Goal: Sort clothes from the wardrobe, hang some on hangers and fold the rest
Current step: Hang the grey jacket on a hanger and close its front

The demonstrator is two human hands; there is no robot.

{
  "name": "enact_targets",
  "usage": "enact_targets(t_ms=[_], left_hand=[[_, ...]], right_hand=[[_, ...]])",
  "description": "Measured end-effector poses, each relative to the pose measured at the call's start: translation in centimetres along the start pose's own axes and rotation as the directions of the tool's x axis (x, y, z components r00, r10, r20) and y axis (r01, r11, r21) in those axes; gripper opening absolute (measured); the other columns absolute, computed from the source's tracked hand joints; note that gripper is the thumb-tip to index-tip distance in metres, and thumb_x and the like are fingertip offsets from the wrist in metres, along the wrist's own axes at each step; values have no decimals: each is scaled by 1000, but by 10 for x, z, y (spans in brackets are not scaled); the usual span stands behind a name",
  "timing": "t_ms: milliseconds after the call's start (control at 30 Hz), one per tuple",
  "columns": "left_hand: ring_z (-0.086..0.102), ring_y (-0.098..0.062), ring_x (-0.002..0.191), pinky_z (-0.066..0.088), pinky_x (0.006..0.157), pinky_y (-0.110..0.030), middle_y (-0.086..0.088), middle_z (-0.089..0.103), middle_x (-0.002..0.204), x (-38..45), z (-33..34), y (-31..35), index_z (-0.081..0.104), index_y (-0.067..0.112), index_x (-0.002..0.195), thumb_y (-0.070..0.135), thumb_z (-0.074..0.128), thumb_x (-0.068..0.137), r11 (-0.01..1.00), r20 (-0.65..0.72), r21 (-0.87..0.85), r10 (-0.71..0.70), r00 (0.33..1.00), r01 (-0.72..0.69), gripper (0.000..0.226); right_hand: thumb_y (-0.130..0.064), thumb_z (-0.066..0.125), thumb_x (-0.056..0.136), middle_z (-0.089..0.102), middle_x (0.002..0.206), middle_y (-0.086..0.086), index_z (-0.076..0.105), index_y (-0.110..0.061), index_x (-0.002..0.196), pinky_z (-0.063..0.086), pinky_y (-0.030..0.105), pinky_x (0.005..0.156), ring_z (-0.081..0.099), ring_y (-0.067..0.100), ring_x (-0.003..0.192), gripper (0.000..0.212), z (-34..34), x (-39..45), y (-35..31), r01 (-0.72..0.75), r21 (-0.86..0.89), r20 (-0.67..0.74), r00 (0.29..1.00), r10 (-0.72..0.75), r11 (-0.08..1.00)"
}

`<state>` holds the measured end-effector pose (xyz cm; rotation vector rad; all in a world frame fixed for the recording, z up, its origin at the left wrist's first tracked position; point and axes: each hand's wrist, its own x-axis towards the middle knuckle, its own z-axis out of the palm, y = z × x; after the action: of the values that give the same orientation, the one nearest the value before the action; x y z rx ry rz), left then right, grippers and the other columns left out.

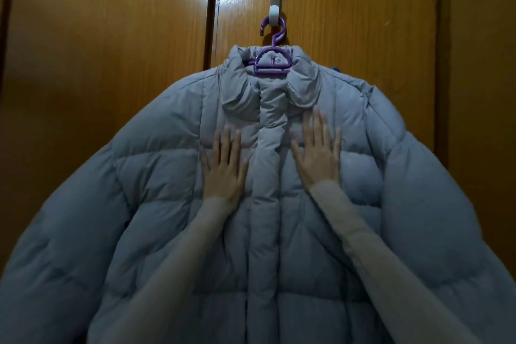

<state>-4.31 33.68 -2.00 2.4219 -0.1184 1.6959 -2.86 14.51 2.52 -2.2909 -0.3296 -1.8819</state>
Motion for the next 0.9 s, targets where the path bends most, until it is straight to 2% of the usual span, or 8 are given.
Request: enact_targets(t_ms=[200, 333, 433, 500, 567, 667, 800, 900], left_hand=[[6, -18, 141, 11, 112, -53, -5, 12, 155, -96, 17, -8, 9, 18, 149, 49, -1, 97, 996, 208, -2, -85, 974, 87, 61], [-2, -16, 146, -8, 114, -45, 2, -4, 157, -132, 3, 2, -2, 20, 149, 60, -20, 84, 984, 352, 108, -170, 921, 140, 78], [12, -17, 144, 4, 115, -45, -1, 17, 157, -128, -25, 26, 22, 16, 148, 38, 16, 101, 946, 358, 58, -317, 878, 318, 52], [32, -25, 134, 18, 110, -40, -11, 40, 144, -122, -40, 46, 40, 11, 138, 29, 28, 102, 924, 225, -60, -357, 907, 378, 42], [40, -31, 126, 27, 104, -41, -17, 47, 136, -116, -49, 69, 43, 6, 136, 32, 26, 99, 928, 123, -150, -326, 937, 342, 48], [35, -37, 129, 29, 104, -46, -20, 34, 145, -109, -57, 105, 34, 10, 143, 30, 31, 94, 966, 63, -154, -202, 977, 210, 53], [-3, -33, 144, 18, 112, -49, -11, -18, 155, -110, -44, 136, 7, 25, 150, 25, 49, 92, 976, 328, 86, -219, 919, 202, 71], [2, -30, 143, 18, 113, -48, -4, -12, 157, -109, -36, 142, 14, 22, 148, 23, 52, 91, 980, 439, 60, -196, 877, 189, 69]], right_hand=[[-47, 18, 96, 41, 145, 11, 28, -16, 142, 11, 44, 111, 28, 23, 134, 56, 4, -83, 6, -12, -68, 225, 974, 27, 998], [-41, 34, 91, 30, 151, 11, 29, -13, 146, 13, 47, 110, 29, 23, 139, 62, -13, -116, 0, -12, -50, 413, 910, 32, 999], [-29, 37, 98, 7, 158, 5, 8, -13, 150, 8, 37, 117, 13, 16, 144, 62, -42, -120, -4, -23, 26, 568, 823, 4, 999], [-18, 51, 92, 37, 147, 10, 31, -7, 144, 17, 38, 115, 38, 20, 133, 57, -68, -122, -2, -5, 89, 496, 867, -40, 996], [-13, 65, 76, 61, 121, 12, 56, -6, 123, 28, 48, 107, 58, 21, 111, 48, -88, -124, 3, 25, 37, 205, 978, -32, 999], [-16, 49, 71, 58, 126, 14, 49, -15, 117, 17, 56, 106, 43, 23, 121, 45, -114, -129, 17, -86, -75, -21, 996, 84, 993], [-8, 58, 71, 34, 146, 18, 33, -23, 136, 19, 62, 105, 29, 35, 132, 71, -151, -127, 39, -477, -102, 51, 874, 483, 873], [-6, 60, 82, 37, 140, 13, 28, -17, 140, 35, 46, 96, 38, 32, 124, 68, -167, -126, 61, -624, -58, 206, 756, 621, 779]])
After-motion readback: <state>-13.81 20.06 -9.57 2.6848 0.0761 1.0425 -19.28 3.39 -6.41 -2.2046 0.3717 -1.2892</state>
